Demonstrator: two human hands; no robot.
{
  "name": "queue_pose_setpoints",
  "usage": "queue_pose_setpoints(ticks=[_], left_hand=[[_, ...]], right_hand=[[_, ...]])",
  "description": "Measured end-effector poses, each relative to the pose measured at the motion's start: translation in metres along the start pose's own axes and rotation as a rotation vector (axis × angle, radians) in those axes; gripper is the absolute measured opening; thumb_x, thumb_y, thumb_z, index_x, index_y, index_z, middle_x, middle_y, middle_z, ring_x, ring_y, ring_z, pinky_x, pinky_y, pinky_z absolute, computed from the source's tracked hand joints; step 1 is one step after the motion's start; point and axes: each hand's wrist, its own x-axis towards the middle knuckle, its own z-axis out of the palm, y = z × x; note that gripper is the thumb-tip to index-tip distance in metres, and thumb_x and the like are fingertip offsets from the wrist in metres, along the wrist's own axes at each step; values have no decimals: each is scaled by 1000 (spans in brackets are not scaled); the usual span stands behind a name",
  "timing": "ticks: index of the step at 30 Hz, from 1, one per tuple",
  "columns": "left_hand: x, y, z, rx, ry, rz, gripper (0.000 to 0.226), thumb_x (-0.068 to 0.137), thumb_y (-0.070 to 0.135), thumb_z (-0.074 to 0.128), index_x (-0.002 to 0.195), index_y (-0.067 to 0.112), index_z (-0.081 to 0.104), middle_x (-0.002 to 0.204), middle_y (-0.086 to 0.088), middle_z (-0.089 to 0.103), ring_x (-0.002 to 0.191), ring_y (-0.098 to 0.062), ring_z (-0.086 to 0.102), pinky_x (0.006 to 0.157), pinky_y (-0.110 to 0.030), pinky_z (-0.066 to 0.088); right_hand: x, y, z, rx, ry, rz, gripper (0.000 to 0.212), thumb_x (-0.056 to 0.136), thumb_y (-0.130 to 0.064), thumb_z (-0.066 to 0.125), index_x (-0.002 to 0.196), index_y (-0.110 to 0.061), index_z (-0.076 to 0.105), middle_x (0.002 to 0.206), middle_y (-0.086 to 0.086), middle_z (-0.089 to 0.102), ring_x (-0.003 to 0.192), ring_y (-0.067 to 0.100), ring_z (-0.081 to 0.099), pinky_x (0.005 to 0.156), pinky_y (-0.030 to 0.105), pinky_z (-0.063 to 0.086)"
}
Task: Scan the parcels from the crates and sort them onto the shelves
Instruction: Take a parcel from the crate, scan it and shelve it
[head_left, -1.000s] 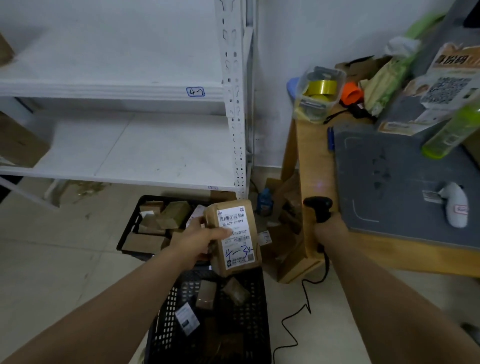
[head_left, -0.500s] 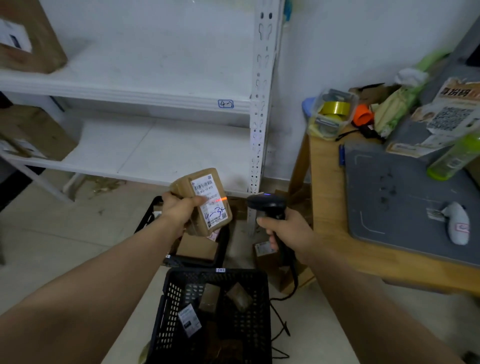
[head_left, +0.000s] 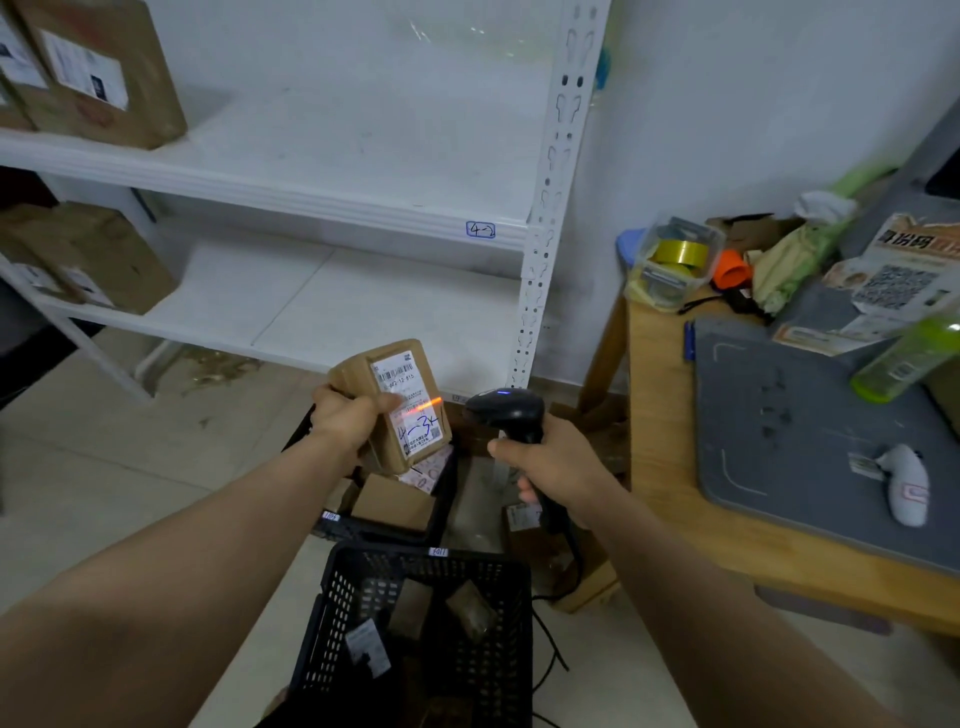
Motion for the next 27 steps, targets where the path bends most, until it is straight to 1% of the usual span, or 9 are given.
queue_pose_setpoints(ticks=[7, 13, 16, 19, 20, 22, 24, 25, 27], left_hand=[[-3, -2, -7, 7, -32, -5, 80, 71, 21, 90, 131, 18, 37, 113, -8, 69, 100, -29, 67, 91, -53, 54], [-4, -6, -7, 21, -39, -6, 80, 73, 21, 89, 132, 17, 35, 114, -9, 68, 101, -29, 66, 87, -49, 53], [-3, -8, -6, 36, -38, -15, 85, 65, 27, 92, 129, 18, 37, 113, -8, 69, 101, -29, 67, 90, -52, 55], [1, -11, 0, 63, -38, -14, 103, 41, 43, 95, 127, 19, 43, 112, -7, 70, 98, -29, 70, 86, -53, 57], [1, -13, 3, 62, -50, -20, 101, 44, 42, 96, 127, 18, 44, 111, -7, 71, 97, -28, 70, 85, -51, 58], [-9, -13, 13, 43, -80, -21, 81, 65, 27, 93, 127, 15, 43, 108, -7, 71, 96, -27, 69, 80, -45, 57], [-14, -17, 24, 39, -124, -30, 64, 72, 18, 90, 121, 15, 48, 105, -6, 71, 92, -24, 69, 73, -39, 55], [-16, -19, 30, 35, -153, -34, 62, 71, 18, 90, 119, 15, 51, 105, -7, 72, 91, -23, 70, 72, -39, 56], [-19, -25, 40, 36, -206, -58, 76, 64, 23, 94, 126, 16, 52, 110, -6, 74, 95, -23, 71, 74, -40, 57]], right_hand=[[-2, -3, 8, 6, -15, 8, 16, 90, -22, 72, 103, -15, 66, 76, 6, 61, 62, 17, 57, 59, 29, 53], [-2, -3, 11, 22, -23, 8, 15, 92, -19, 71, 104, -13, 65, 75, 8, 59, 62, 18, 55, 61, 33, 53], [0, 0, 9, 7, -29, 8, 17, 91, -22, 72, 106, -18, 65, 78, 7, 62, 65, 18, 58, 64, 33, 57], [4, 5, 1, -27, -31, 35, 24, 90, -23, 73, 112, -20, 64, 88, 7, 66, 70, 18, 62, 66, 31, 59], [7, 8, -4, -16, -14, 54, 26, 90, -21, 73, 113, -19, 64, 89, 8, 66, 70, 19, 61, 65, 32, 58], [17, 19, -19, 17, 35, 107, 27, 89, -14, 73, 113, -15, 63, 91, 12, 65, 67, 20, 57, 63, 35, 55], [28, 31, -38, -27, 114, 176, 33, 86, -9, 73, 116, -15, 60, 99, 13, 67, 72, 21, 58, 65, 38, 57], [33, 37, -49, -69, 158, 209, 34, 85, -7, 71, 116, -15, 58, 100, 11, 66, 75, 20, 58, 64, 35, 56], [44, 50, -73, -140, 245, 277, 24, 89, -3, 66, 107, -15, 56, 95, 9, 61, 77, 19, 56, 58, 29, 45]])
